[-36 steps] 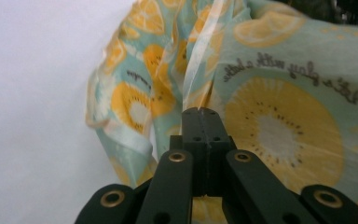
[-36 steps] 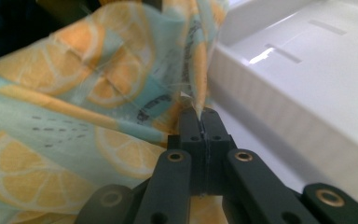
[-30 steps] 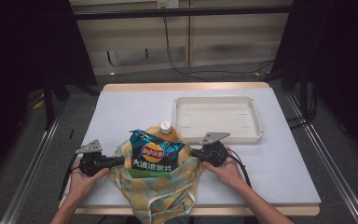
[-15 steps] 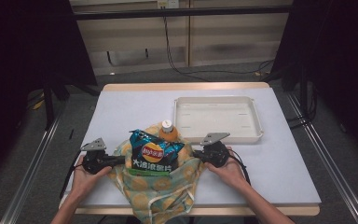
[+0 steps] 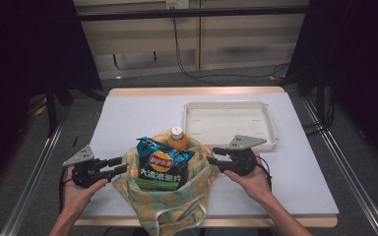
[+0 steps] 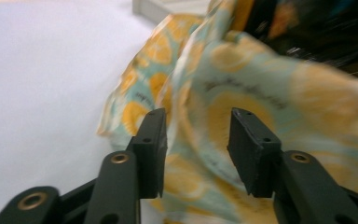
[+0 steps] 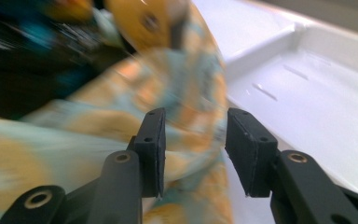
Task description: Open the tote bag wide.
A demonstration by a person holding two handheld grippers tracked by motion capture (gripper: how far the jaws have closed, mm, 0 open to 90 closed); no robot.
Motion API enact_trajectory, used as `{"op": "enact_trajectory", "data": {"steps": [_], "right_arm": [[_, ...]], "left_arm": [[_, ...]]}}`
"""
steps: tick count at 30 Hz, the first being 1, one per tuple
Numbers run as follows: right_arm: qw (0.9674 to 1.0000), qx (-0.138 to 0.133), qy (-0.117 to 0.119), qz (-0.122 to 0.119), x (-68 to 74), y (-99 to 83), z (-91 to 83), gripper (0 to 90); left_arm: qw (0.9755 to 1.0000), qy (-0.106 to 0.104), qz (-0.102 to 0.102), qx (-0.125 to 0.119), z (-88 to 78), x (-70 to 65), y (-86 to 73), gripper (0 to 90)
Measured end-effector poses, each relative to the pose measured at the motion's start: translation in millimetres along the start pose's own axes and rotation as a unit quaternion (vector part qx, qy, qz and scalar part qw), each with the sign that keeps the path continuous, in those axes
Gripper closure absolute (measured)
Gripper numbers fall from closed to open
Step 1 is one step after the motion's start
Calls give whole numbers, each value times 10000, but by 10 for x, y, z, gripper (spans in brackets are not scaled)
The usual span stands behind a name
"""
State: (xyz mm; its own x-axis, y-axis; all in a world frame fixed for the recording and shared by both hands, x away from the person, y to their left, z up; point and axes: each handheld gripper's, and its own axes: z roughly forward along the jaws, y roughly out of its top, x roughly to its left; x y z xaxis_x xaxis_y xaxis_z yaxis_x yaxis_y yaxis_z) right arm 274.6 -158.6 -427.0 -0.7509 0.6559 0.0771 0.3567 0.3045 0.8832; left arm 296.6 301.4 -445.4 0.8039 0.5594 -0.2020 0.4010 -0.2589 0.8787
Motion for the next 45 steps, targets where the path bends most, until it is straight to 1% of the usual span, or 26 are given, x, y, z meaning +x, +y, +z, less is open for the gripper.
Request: {"op": "enact_trajectory", "data": {"steps": [2, 4, 6, 8, 10, 11, 13, 15, 17, 18, 19, 20, 21, 22, 23, 25, 26, 27, 30, 32, 35, 36, 37, 40, 44, 45], "right_arm": [[9999, -75, 60, -47, 90, 10, -76, 596], [9995, -148, 264, -47, 182, 15, -113, 610], [9982, -187, 538, -165, 291, 29, -121, 609], [9964, -197, 787, -239, 400, 45, -116, 584], [9944, -221, 977, -326, 485, 55, -98, 542], [9935, -224, 1065, -341, 516, 57, -87, 521], [9922, -207, 1151, -430, 562, 67, -60, 484], [9906, -143, 1246, -554, 589, 78, -28, 431], [9901, -135, 1259, -609, 599, 85, -1, 372], [9900, -122, 1275, -595, 596, 84, 13, 371], [9901, -118, 1268, -586, 594, 76, 31, 371], [9896, -76, 1304, -596, 593, 63, 56, 373], [9892, -18, 1324, -626, 602, 48, 80, 387], [9890, 38, 1320, -666, 616, 32, 98, 402], [9887, 79, 1325, -695, 627, 18, 113, 422], [9883, 122, 1345, -715, 635, -8, 139, 497], [9880, 161, 1362, -707, 634, -23, 151, 504], [9878, 204, 1380, -687, 636, -41, 163, 511], [9863, 302, 1479, -668, 648, -105, 182, 612], [9851, 352, 1557, -636, 646, -141, 181, 735], [9833, 439, 1660, -596, 631, -187, 176, 834], [9830, 465, 1685, -563, 630, -216, 185, 836], [9826, 500, 1709, -530, 635, -236, 190, 845], [9813, 674, 1706, -589, 672, -308, 223, 870], [9810, 781, 1672, -596, 661, -344, 236, 884], [9809, 785, 1675, -596, 648, -354, 239, 879]], "left_arm": [[9998, -136, 149, -40, -15, -173, 66, 539], [9995, -232, 189, -29, -10, -291, 98, 526], [9995, -210, 248, 8, -32, -404, 125, 471], [9994, -273, 194, -13, -48, -445, 132, 410], [9996, -221, 182, 48, -127, -559, 128, 377], [9995, -288, 117, -10, -154, -597, 115, 365], [9987, -447, 214, -122, -186, -684, 83, 346], [9979, -560, 285, -133, -161, -759, 50, 338], [9974, -532, 485, 4, -97, -810, 29, 321], [9974, -532, 485, 4, -97, -810, 29, 335], [9968, -628, 481, 126, -24, -828, 6, 373], [9958, -677, 578, 236, 0, -835, -9, 458], [9950, -643, 680, 348, 20, -842, -24, 572], [9950, -643, 680, 348, 20, -842, -24, 648], [9936, -777, 688, 434, 41, -820, -64, 736], [9934, -841, 635, 463, 33, -795, -106, 814], [9934, -878, 577, 457, 27, -793, -125, 839], [9934, -833, 601, 510, 17, -791, -134, 857], [9935, -822, 537, 569, 18, -781, -163, 874], [9933, -851, 480, 622, 30, -776, -190, 876], [9925, -799, 530, 758, 34, -784, -208, 877], [9918, -787, 593, 809, 30, -784, -207, 877], [9919, -782, 575, 817, 38, -796, -214, 877], [9897, -718, 655, 1049, 58, -810, -225, 835], [9909, -731, 518, 1004, 64, -805, -235, 793], [9907, -714, 537, 1024, 65, -798, -232, 770]]}}
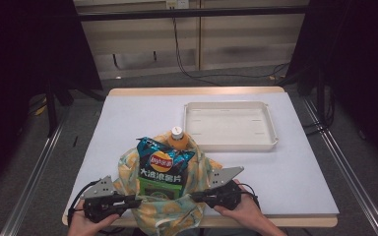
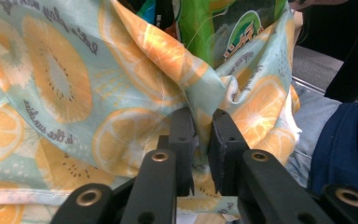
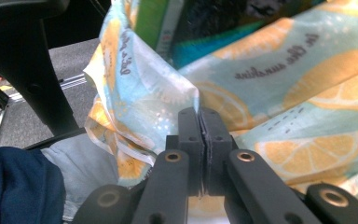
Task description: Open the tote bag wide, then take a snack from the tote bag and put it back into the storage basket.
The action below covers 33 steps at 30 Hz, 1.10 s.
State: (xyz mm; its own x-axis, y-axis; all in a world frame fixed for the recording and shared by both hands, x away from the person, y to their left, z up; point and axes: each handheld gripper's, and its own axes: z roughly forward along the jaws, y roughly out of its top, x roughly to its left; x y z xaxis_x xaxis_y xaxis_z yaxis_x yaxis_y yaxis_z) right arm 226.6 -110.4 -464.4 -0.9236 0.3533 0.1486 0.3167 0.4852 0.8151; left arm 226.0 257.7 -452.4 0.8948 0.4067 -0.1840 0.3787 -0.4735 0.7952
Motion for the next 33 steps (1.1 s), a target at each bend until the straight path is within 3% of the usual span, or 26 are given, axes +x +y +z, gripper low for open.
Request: {"op": "enact_trajectory", "data": {"steps": [3, 9, 12, 14, 15, 17, 22, 28, 33], "right_arm": [[9999, -51, -128, 76, -11, 4, -36, 774], [9985, -509, -183, 80, 4, 100, -212, 621], [9968, -724, -288, 185, 0, 128, -288, 535], [9960, -803, -340, 200, -10, 143, -312, 511], [9960, -803, -340, 200, -10, 143, -312, 511], [9950, -908, -333, 253, -22, 167, -345, 493], [9929, -1084, -407, 278, -26, 243, -391, 514], [9916, -1223, -325, 266, 29, 336, -397, 634], [9912, -1255, -311, 292, 87, 382, -384, 657]], "left_arm": [[9999, 84, -56, -64, 16, -15, 11, 593], [9989, -12, -35, -476, -70, -28, 24, 475], [9975, 116, -81, -698, -117, -24, 29, 436], [9950, 218, -222, -944, -162, -5, 26, 413], [9950, 218, -222, -944, -162, -5, 26, 376], [9918, 383, -381, -1162, -209, 31, 11, 359], [9894, 497, -519, -1264, -244, 95, -6, 297], [9916, 603, -381, -1081, -206, 89, 11, 285], [9907, 628, -461, -1112, -203, 104, 18, 302]]}}
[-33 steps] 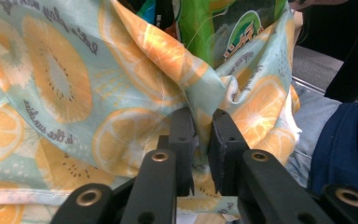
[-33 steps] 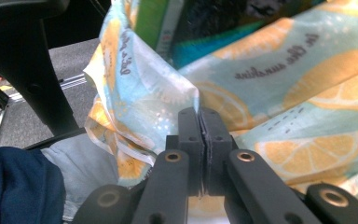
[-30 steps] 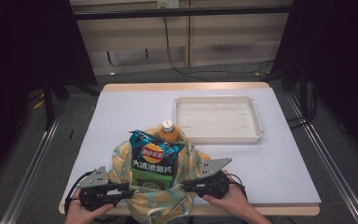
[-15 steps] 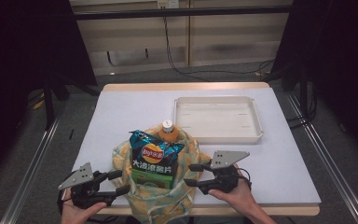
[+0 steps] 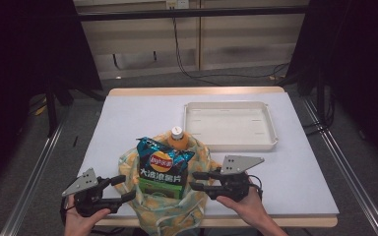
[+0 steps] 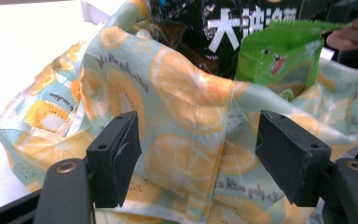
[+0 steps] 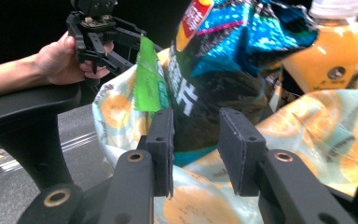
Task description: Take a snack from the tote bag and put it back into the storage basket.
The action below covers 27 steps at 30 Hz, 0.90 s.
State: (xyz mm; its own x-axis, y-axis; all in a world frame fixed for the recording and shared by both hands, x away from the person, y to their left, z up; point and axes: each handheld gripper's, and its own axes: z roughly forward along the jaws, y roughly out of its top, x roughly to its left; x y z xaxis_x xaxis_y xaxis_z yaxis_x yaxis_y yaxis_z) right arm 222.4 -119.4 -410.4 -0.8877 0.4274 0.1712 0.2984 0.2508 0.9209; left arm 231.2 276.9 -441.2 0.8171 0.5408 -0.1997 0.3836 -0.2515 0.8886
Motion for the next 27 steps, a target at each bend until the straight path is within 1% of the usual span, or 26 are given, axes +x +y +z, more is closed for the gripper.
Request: {"op": "enact_trajectory", "data": {"steps": [3, 4, 5, 6, 7, 8, 9, 10, 12, 14, 15, 16, 18, 19, 21, 22, 23, 25, 27], "right_arm": [[10000, -26, 80, 22, 27, 24, 38, 651], [10000, -16, 87, 13, 40, 31, 53, 648], [9999, -26, 121, 13, 50, 39, 68, 647], [9999, -19, 136, 33, 61, 51, 81, 648], [9999, 6, 149, -10, 71, 72, 92, 647], [9999, 54, 135, -54, 84, 97, 95, 643], [9998, 44, 205, -47, 89, 113, 99, 640], [9996, 20, 265, -20, 95, 118, 103, 636], [9995, 136, 279, -85, 111, 112, 138, 622], [9992, 214, 329, -62, 118, 92, 189, 601], [9990, 259, 351, -80, 124, 80, 219, 589], [9988, 320, 348, -98, 130, 71, 249, 581], [9980, 414, 435, -196, 144, 58, 305, 553], [9982, 416, 394, -202, 148, 58, 318, 556], [9985, 349, 408, -63, 128, 63, 345, 592], [9985, 349, 408, -63, 128, 63, 345, 592], [9986, 344, 404, 25, 107, 64, 385, 631], [9985, 387, 385, 46, 104, 59, 423, 647], [9983, 404, 415, 79, 111, 50, 451, 657]], "left_arm": [[10000, 3, -16, 1, 17, -12, 0, 286], [10000, 50, 11, 48, 12, -15, 3, 273], [10000, 53, 37, 46, 10, -16, 5, 262], [10000, 15, 30, -8, 11, -13, 3, 253], [10000, 8, 9, -43, 6, -14, 3, 245], [10000, 14, 32, -47, -4, -6, 4, 236], [10000, 83, -6, -50, -9, -10, 4, 233], [10000, 13, -21, -89, -6, -2, 0, 232], [9999, -13, -32, -110, -2, 6, -2, 232], [9999, -25, -21, -95, 5, 9, 3, 233], [10000, 15, 13, -59, 7, 5, 9, 232], [9999, -23, 34, -100, 17, 5, 9, 233], [10000, -34, 12, -78, 25, 9, 7, 232], [10000, -42, 27, -61, 32, 11, 7, 233], [10000, -26, 34, -27, 39, 7, 8, 232], [10000, -26, 34, -27, 39, 7, 8, 232], [10000, -22, 40, -34, 37, -1, 9, 232], [10000, -24, 50, -22, 38, -1, 9, 230], [10000, -26, 59, -25, 41, 3, 12, 227]]}}
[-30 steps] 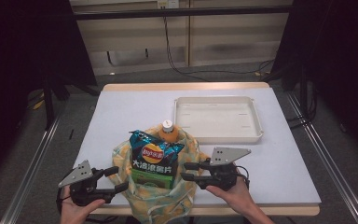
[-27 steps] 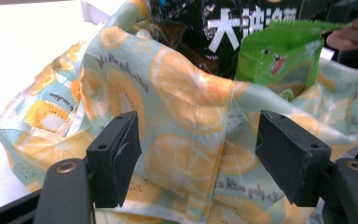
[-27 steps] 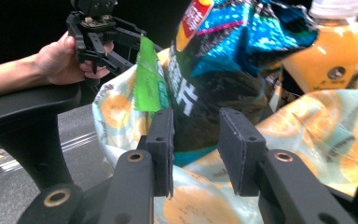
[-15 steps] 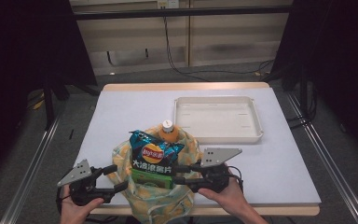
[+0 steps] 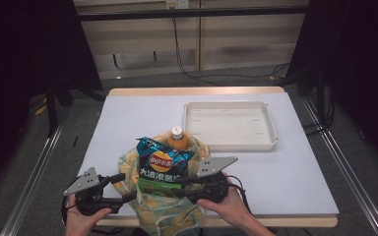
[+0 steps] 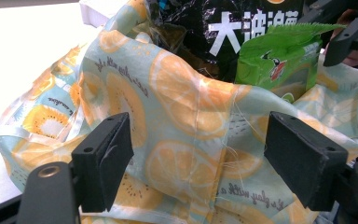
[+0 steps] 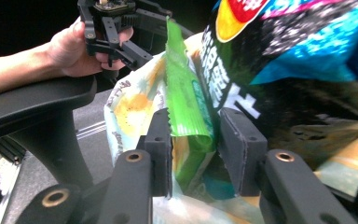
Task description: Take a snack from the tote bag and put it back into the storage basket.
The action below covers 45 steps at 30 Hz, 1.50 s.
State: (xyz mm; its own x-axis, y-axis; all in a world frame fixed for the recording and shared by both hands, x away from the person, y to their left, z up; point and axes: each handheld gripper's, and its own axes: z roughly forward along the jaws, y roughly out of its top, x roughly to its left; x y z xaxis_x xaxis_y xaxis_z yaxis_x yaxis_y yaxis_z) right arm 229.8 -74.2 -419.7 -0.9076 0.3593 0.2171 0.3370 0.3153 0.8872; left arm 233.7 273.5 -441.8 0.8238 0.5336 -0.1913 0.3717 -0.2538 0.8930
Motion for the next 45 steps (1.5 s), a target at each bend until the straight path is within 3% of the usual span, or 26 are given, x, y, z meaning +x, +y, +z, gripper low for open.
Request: {"op": "enact_trajectory", "data": {"steps": [3, 7, 15, 21, 34, 36, 38, 40, 45], "right_arm": [[10000, 36, 4, 10, 12, -11, 34, 661], [10000, -15, 5, 86, 1, -26, 56, 733], [10000, -36, -11, -47, -21, 0, 66, 796], [9995, -280, -68, -105, 2, 90, 29, 853], [9983, -540, -68, -225, 26, 250, -99, 887], [9976, -637, -113, -246, 26, 286, -149, 887], [9970, -703, -159, -274, 25, 327, -195, 887], [9962, -784, -210, -317, 24, 370, -238, 887], [9942, -965, -281, -391, 15, 467, -334, 888]], "left_arm": [[10000, 2, 52, -6, 7, -8, 10, 222], [9999, 13, 104, 33, 22, -21, 17, 219], [9999, 30, 95, 53, 22, -16, 10, 213], [10000, -34, 23, -70, 11, -24, 15, 200], [9999, -135, 1, -38, 28, -34, 14, 209], [9999, -144, 31, -7, 33, -41, 16, 243], [9997, -223, 105, -26, 41, -60, 20, 387], [9995, -302, 121, -13, 44, -65, 18, 460], [9995, -294, 129, 5, 35, -62, 9, 515]]}}
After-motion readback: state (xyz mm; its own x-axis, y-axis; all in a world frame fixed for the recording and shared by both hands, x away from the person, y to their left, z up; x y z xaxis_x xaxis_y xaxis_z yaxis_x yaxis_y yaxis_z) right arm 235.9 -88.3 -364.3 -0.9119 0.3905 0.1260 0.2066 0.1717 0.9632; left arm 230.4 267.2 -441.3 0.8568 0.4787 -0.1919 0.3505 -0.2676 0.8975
